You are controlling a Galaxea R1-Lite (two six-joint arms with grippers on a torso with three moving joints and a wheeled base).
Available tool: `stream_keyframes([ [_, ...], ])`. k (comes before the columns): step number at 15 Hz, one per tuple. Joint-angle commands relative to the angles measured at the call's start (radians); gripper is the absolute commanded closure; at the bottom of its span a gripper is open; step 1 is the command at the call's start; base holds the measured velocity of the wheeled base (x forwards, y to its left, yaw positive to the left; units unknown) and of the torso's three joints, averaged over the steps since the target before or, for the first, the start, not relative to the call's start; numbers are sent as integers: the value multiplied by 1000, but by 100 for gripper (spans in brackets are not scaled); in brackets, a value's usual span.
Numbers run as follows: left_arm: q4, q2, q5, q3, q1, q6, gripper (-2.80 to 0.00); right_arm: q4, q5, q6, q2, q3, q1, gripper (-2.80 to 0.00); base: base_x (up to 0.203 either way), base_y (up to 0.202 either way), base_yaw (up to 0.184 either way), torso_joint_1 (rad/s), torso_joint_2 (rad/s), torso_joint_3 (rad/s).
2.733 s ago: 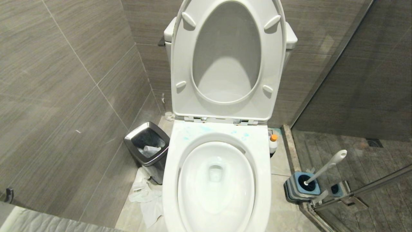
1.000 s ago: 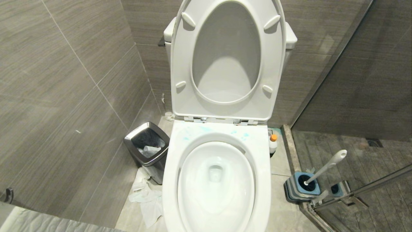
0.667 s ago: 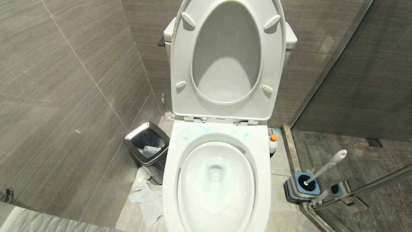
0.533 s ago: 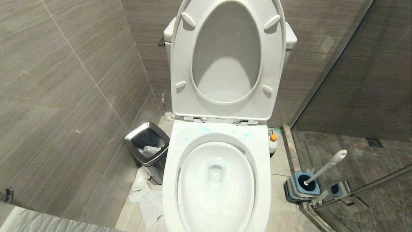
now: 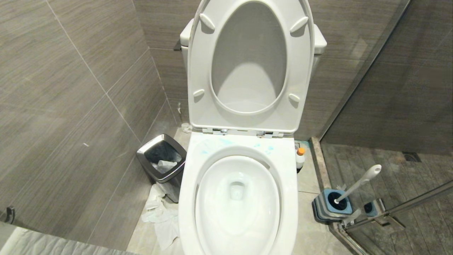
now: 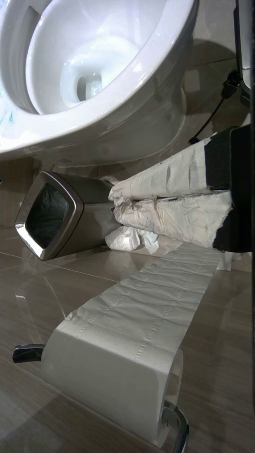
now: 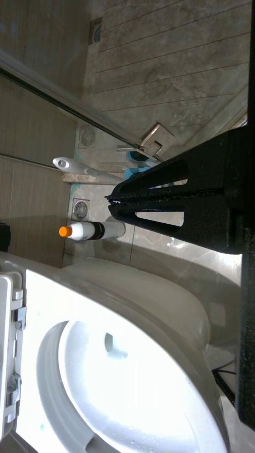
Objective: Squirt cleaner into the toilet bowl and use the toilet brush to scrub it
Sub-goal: Pour in the cleaning agent
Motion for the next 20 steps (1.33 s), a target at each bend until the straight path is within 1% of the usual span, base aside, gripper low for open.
stream_keyframes([
  [1, 0, 2, 0, 2, 0, 1, 0, -1, 0, 0, 2, 25, 0, 0, 0, 0, 0, 0, 0, 0],
  [20, 0, 2, 0, 2, 0, 1, 0, -1, -1, 0, 2, 25, 0, 0, 0, 0, 0, 0, 0, 0],
])
